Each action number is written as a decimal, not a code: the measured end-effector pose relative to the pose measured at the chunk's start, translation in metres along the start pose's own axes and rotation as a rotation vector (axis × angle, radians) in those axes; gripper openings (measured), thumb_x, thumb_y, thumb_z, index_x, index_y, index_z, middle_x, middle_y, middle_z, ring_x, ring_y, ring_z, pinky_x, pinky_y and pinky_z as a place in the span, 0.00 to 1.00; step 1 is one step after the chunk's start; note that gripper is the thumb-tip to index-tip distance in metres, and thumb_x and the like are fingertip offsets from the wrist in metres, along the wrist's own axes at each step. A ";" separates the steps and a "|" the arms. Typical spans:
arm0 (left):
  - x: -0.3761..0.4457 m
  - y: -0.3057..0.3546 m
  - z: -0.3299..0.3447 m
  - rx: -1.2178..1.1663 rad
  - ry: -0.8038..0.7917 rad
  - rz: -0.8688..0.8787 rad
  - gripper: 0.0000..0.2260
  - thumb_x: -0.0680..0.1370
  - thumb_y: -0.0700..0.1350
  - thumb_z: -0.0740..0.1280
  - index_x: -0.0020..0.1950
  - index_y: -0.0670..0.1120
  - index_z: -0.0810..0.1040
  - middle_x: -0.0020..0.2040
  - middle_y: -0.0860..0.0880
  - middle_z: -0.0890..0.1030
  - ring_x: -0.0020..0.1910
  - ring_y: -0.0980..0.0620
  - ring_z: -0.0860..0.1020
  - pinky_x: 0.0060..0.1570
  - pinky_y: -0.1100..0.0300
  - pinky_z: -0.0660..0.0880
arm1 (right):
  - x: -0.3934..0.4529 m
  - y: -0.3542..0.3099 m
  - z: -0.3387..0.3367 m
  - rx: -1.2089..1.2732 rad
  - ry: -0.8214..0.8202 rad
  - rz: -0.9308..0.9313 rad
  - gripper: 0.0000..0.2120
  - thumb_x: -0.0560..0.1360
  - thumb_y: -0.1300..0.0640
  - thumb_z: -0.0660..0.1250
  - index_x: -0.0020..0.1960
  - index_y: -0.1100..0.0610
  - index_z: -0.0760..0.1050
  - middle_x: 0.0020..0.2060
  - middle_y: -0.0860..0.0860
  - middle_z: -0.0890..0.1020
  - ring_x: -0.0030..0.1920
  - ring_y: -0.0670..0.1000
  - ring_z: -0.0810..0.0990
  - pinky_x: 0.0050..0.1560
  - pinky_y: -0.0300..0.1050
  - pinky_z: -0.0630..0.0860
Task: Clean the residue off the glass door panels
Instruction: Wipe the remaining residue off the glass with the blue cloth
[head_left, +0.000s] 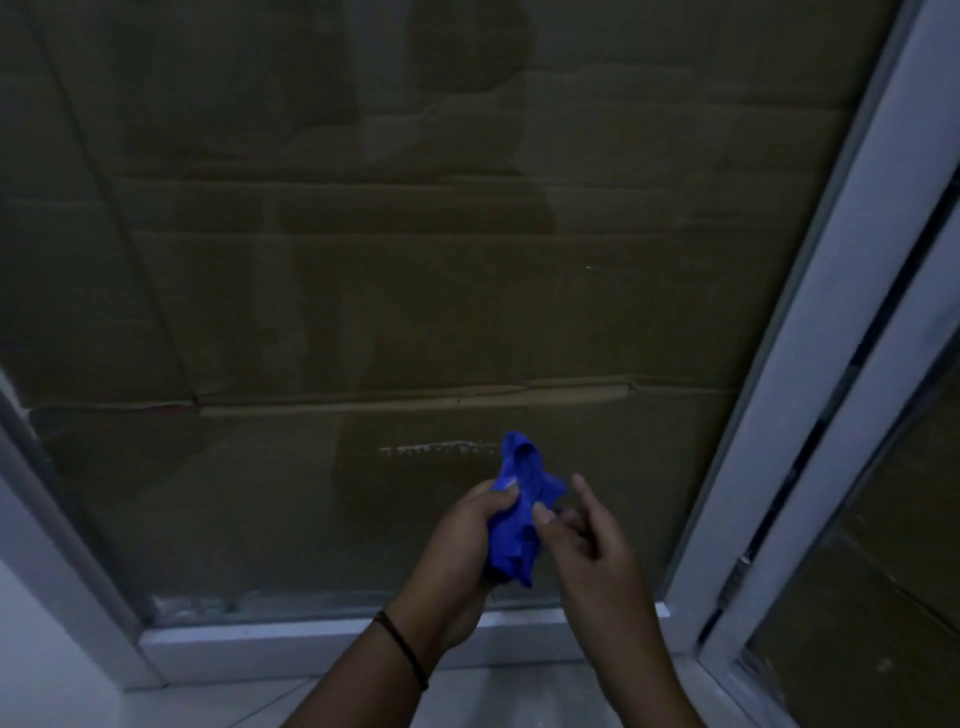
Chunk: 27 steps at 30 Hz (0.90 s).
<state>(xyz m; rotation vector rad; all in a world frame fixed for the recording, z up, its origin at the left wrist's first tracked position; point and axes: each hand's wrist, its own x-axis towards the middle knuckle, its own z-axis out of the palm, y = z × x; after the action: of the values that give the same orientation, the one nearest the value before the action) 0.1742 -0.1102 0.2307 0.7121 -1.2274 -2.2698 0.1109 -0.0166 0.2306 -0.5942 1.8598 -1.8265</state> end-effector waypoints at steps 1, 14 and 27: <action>-0.005 -0.002 0.000 -0.047 -0.012 -0.038 0.15 0.79 0.42 0.58 0.61 0.38 0.77 0.53 0.37 0.82 0.55 0.38 0.80 0.53 0.50 0.75 | -0.003 0.001 0.003 0.000 -0.017 -0.007 0.29 0.71 0.51 0.71 0.70 0.47 0.66 0.48 0.42 0.79 0.46 0.37 0.78 0.43 0.30 0.74; -0.050 -0.008 0.011 0.209 0.085 0.333 0.08 0.77 0.40 0.65 0.53 0.46 0.81 0.50 0.44 0.84 0.52 0.44 0.82 0.52 0.50 0.76 | -0.032 0.000 0.008 -0.216 0.228 -0.389 0.22 0.71 0.63 0.69 0.57 0.42 0.68 0.48 0.40 0.76 0.48 0.43 0.76 0.49 0.41 0.74; -0.051 -0.001 -0.010 -0.053 0.057 0.025 0.10 0.80 0.40 0.59 0.58 0.40 0.76 0.47 0.38 0.84 0.41 0.44 0.84 0.41 0.50 0.81 | -0.033 0.000 0.005 -0.099 0.072 -0.305 0.16 0.67 0.58 0.76 0.50 0.45 0.76 0.43 0.42 0.81 0.44 0.36 0.79 0.41 0.31 0.75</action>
<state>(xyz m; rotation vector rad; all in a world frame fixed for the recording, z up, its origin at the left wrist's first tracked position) 0.2195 -0.0847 0.2364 0.7327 -1.1389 -2.2376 0.1402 -0.0004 0.2314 -0.9020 2.0057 -1.9745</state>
